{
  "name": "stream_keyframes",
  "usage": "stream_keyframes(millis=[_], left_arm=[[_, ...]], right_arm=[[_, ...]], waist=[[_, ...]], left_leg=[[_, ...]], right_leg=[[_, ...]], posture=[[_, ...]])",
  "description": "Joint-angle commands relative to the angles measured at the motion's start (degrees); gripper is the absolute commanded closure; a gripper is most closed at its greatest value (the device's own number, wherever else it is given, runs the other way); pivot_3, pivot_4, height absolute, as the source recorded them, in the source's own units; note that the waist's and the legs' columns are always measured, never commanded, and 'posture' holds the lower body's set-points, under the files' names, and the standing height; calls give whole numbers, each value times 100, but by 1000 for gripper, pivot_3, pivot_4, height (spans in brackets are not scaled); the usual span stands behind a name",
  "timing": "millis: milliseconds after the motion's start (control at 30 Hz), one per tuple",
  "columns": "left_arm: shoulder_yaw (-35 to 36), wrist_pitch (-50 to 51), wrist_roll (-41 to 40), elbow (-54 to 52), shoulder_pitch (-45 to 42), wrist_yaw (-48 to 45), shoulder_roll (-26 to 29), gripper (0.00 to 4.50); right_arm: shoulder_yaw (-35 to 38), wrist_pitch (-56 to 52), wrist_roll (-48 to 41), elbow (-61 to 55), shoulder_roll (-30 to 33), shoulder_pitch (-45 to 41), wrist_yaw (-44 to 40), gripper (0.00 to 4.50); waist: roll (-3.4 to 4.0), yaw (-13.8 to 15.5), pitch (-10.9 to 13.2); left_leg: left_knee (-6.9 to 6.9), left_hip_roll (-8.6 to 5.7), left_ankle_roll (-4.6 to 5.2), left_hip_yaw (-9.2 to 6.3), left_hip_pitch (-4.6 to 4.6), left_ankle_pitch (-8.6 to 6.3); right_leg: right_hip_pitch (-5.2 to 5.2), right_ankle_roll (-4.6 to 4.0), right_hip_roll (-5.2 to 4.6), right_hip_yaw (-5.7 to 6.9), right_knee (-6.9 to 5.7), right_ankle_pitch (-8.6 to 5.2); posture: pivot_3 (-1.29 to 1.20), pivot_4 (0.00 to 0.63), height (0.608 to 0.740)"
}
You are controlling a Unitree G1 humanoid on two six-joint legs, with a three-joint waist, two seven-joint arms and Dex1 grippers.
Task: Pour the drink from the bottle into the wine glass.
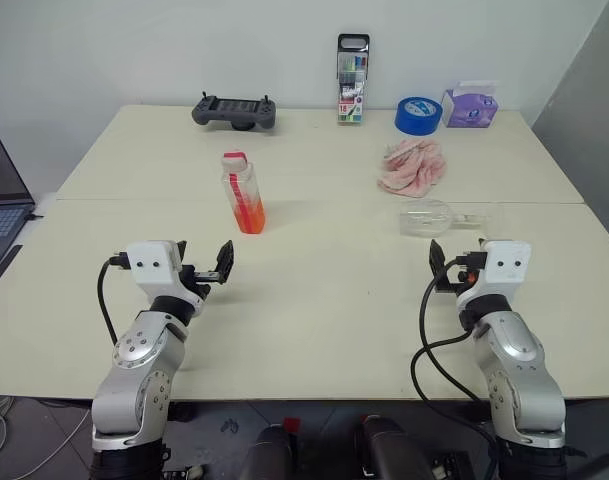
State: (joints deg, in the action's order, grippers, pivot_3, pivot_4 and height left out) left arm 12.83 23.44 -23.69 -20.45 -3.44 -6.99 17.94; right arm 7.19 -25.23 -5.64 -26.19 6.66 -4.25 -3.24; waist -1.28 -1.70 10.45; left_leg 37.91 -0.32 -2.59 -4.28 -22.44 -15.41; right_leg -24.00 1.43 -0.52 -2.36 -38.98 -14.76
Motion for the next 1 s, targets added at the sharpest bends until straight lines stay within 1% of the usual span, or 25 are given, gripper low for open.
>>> stream_keyframes(millis=[33, 233, 367, 533, 600, 700, 767, 867, 933, 1000], left_arm=[[22, 21, 94, -322, 17, -5, 38, 0], [1, 15, 52, -358, 57, -16, -97, 0], [-56, 3, 172, -412, 154, -8, -142, 0], [-59, -81, 310, -407, 139, 25, -181, 0], [-124, -145, 503, -405, 130, 85, -175, 0], [-372, -362, 1021, -276, 206, 228, -192, 0], [-443, -449, 1139, -126, 193, 302, -331, 0], [-386, -477, 1168, 53, -101, 530, -611, 0], [-392, -507, 1186, 175, -351, 538, -693, 0], [-418, -541, 1195, 391, -700, 554, -745, 0]], right_arm=[[39, 152, 36, -169, 24, -105, 71, 40], [42, 127, 11, -213, 42, -94, 94, 40], [70, 123, -21, -237, 54, -8, 74, 40], [42, 122, -25, -179, 53, -103, 79, 40], [-131, 110, -126, -205, 173, -202, -221, 40], [-811, -14, -374, -392, 664, -547, -1244, 40], [-1148, -172, -581, -447, 907, -796, -1739, 40], [-1198, -686, -1146, -338, 909, -1338, -2101, 40], [-1264, -799, -1287, -196, 966, -1663, -2326, 40], [-1254, -858, -1327, 92, 955, -2038, -2384, 40]], waist=[[0, 0, 0], [0, 0, 0], [0, 0, 0], [0, 0, 0], [0, 0, 0], [0, -7, 0], [0, -10, 0], [-2, 1, 1], [-4, 11, 2], [-5, 26, 1]], left_leg=[[0, 0, 0, 0, 0, 0], [1, 0, 0, 0, -1, 0], [0, 0, 0, 0, 1, 0], [1, -1, 0, 1, 1, 0], [1, 0, 0, 1, 1, 0], [1, -2, 0, 5, 4, 0], [-1, -1, 1, 6, 8, 0], [3, 1, 1, -4, 11, -1], [7, -1, 1, -7, 11, -1], [9, -3, 1, -12, 15, -1]], right_leg=[[0, 0, 0, 0, 0, 0], [0, 0, 0, 0, 0, 0], [1, 0, 0, -1, 0, 0], [2, 0, 0, -1, 0, 0], [2, 0, 0, 0, 0, 0], [2, 0, 1, 4, 0, 0], [3, 0, 2, 5, 0, 0], [20, 0, 3, 9, 3, 0], [25, 0, 3, 15, 3, 0], [34, 0, 2, 24, 6, 0]], posture=[[0, 150, 740], [0, 150, 740], [0, 150, 740], [0, 150, 740], [0, 150, 740], [0, 150, 740], [0, 150, 740], [0, 150, 740], [0, 150, 740], [0, 150, 740]])
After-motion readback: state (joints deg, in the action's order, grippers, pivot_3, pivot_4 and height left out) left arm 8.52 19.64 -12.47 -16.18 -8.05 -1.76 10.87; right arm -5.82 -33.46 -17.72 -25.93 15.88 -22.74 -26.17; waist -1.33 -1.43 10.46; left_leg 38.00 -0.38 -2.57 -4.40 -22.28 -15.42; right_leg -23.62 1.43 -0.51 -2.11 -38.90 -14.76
